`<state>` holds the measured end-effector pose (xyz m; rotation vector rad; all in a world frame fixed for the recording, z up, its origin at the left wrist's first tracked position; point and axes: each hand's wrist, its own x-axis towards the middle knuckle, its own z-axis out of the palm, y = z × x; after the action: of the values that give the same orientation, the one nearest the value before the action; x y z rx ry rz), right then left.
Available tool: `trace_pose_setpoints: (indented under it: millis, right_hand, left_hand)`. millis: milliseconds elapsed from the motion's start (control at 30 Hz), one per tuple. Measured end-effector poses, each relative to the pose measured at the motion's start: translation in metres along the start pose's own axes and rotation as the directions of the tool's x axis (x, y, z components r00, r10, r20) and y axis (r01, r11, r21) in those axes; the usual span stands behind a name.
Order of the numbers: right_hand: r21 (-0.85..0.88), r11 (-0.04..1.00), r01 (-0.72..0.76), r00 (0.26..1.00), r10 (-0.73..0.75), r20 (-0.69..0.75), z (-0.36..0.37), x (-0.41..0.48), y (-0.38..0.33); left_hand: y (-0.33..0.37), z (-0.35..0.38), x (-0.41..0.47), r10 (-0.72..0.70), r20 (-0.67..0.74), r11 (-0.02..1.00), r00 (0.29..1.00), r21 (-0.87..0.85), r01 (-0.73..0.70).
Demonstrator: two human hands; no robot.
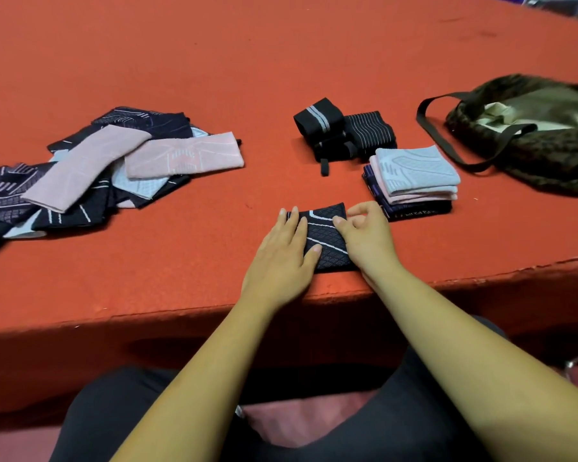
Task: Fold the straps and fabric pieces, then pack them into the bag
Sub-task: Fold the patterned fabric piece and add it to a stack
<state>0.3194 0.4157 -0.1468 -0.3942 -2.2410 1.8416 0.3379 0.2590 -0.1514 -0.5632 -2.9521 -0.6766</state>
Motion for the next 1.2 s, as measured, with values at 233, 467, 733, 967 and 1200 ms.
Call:
trace_pose_setpoints:
  millis: [233,467,733,967,1200]
  right_hand:
    - [0.068,0.991,0.113,0.975,-0.124,0.185,-0.014,-0.006,-0.047]
    - [0.132,0.987,0.089,0.978,-0.112,0.178,-0.051,0.013,-0.097]
    - [-0.085,0.996,-0.008,0.996,0.000,-0.093,-0.109,0.071,-0.095]
    - [-0.140,0.990,-0.033,0.985,0.008,-0.174,-0.145,0.120,-0.083]
    - [-0.363,0.922,-0.134,0.966,0.040,-0.256,-0.147,0.158,-0.048]
  left_hand:
    - [-0.005,0.000,0.002,-0.154,-0.162,0.906,0.975,-0.416,0.075]
    - [0.024,-0.019,0.019,-0.324,0.015,0.430,0.946,-0.888,0.162]
    - [0.081,-0.029,0.092,-0.301,0.129,0.313,0.945,-0.923,0.225]
    - [0.113,-0.014,0.149,-0.299,0.154,0.405,0.942,-0.873,0.271]
    - [0.116,0.004,0.168,-0.333,0.069,0.679,0.941,-0.674,0.290]
